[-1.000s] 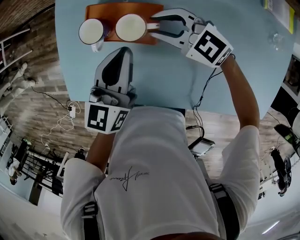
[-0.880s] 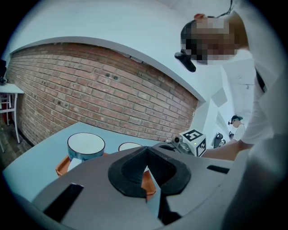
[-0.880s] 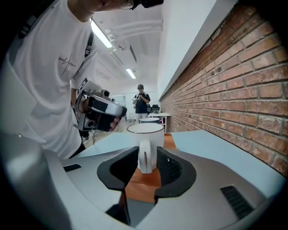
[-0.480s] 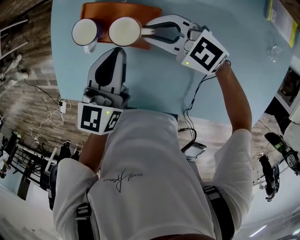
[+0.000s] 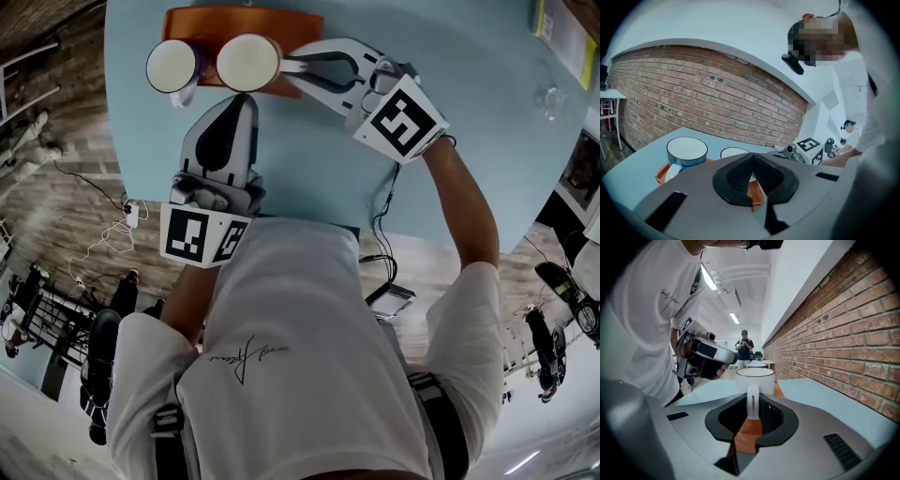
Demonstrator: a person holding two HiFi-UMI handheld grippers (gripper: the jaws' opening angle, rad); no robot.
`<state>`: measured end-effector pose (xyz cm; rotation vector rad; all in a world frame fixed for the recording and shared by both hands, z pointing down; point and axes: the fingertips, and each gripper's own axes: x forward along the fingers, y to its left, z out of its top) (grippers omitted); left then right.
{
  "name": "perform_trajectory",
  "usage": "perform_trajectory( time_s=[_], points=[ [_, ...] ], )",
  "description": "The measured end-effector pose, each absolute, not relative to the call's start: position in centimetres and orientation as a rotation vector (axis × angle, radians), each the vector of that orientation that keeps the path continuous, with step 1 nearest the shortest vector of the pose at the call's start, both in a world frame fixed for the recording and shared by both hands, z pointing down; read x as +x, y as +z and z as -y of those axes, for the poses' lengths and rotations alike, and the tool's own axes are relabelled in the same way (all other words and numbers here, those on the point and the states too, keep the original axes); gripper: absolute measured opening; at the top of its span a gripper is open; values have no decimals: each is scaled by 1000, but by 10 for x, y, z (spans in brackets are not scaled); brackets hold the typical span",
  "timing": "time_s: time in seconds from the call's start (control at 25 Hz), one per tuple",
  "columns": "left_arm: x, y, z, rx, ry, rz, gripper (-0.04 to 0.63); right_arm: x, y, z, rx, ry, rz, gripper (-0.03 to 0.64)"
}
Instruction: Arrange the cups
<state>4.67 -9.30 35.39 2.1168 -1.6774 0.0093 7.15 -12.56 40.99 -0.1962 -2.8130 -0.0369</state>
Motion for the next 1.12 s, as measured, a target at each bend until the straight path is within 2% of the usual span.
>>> perform_trajectory(
  time_s=[1.12],
  points=[
    [17,339,79,2268,-26,1496,8,86,396,127,606,166,2781,64]
  ],
)
